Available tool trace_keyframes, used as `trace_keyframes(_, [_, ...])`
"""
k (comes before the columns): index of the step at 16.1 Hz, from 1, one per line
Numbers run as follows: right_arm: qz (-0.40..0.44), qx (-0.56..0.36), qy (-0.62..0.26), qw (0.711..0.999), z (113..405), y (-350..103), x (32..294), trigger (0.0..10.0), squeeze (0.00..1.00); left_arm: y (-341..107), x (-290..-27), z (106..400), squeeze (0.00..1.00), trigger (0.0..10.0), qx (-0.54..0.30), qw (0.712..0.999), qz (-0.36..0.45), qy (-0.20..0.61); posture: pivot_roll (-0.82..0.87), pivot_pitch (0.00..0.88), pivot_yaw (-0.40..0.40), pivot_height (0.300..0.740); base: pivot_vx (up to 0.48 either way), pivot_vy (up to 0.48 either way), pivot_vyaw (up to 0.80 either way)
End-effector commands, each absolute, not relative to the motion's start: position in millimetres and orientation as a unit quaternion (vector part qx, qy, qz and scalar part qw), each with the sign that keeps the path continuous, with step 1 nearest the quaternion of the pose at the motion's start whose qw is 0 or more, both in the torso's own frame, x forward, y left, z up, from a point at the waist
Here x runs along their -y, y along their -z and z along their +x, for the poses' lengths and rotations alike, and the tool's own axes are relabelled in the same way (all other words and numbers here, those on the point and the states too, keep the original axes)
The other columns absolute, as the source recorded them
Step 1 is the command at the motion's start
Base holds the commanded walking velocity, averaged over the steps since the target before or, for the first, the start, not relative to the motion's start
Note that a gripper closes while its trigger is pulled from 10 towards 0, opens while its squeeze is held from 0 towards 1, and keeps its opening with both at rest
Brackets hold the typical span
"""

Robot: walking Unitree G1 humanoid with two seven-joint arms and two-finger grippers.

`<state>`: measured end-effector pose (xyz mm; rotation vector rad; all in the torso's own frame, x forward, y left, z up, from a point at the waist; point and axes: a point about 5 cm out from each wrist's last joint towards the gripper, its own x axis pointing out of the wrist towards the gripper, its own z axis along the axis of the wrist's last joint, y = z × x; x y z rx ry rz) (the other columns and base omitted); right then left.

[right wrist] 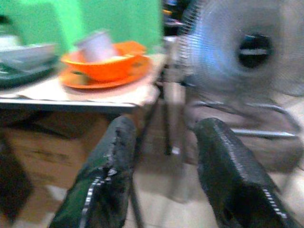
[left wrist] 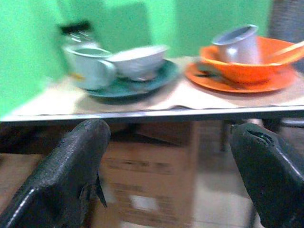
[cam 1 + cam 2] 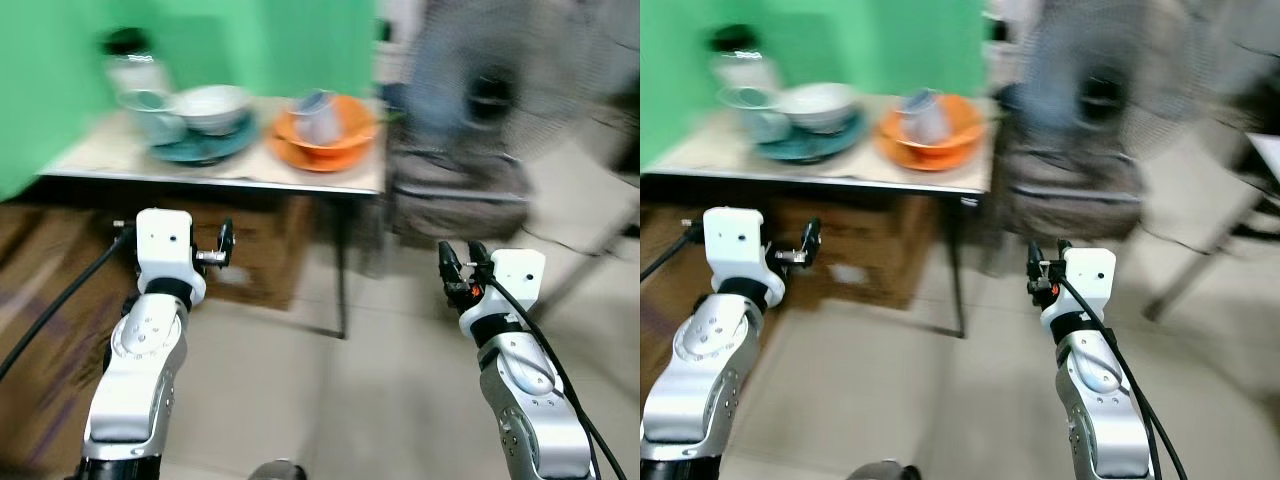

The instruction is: Setting the table

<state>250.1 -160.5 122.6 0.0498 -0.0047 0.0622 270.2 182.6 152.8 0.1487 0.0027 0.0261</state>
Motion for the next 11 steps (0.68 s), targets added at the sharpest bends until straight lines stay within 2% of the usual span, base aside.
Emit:
trace_keyframes(1, [0.038, 0.030, -0.043, 0.998, 251, -130, 157, 10.0, 1.00, -157, -181, 272, 1.00, 10.0, 0.010, 0.997, 0.081, -0.006, 0.02, 0.004, 0.099, 0.740, 0.000, 0.000, 0.79])
trace_keyframes(4, [0.016, 0.035, -0.027, 0.999, 253, -131, 154, 10.0, 1.00, -159, -179, 275, 1.00, 10.0, 0.010, 0.996, 0.091, 0.010, 0.02, 0.010, 0.101, 0.740, 0.000, 0.000, 0.78])
trace_keyframes(7, [0.030, 0.007, -0.010, 0.999, 255, -123, 154, 10.0, 1.00, -157, -171, 274, 1.00, 10.0, 0.007, 0.995, 0.089, 0.035, 0.03, 0.013, 0.096, 0.740, 0.000, 0.000, 0.00])
trace_keyframes(8, [0.028, 0.007, -0.019, 0.999, 256, -124, 152, 10.0, 0.08, -155, -165, 272, 1.00, 10.0, 0.006, 0.996, 0.084, 0.043, 0.03, 0.019, 0.088, 0.740, 0.326, 0.000, 0.00])
trace_keyframes(9, [0.024, 0.010, -0.018, 1.000, 257, -124, 152, 10.0, 0.00, -155, -164, 272, 1.00, 10.0, 0.007, 0.996, 0.083, 0.044, 0.03, 0.020, 0.084, 0.740, 0.360, 0.000, 0.00])
trace_keyframes(11, [0.029, 0.013, -0.025, 0.999, 259, -127, 151, 10.0, 0.00, -157, -165, 271, 1.00, 10.0, 0.009, 0.995, 0.085, 0.045, 0.04, 0.021, 0.075, 0.740, 0.394, 0.000, 0.00])
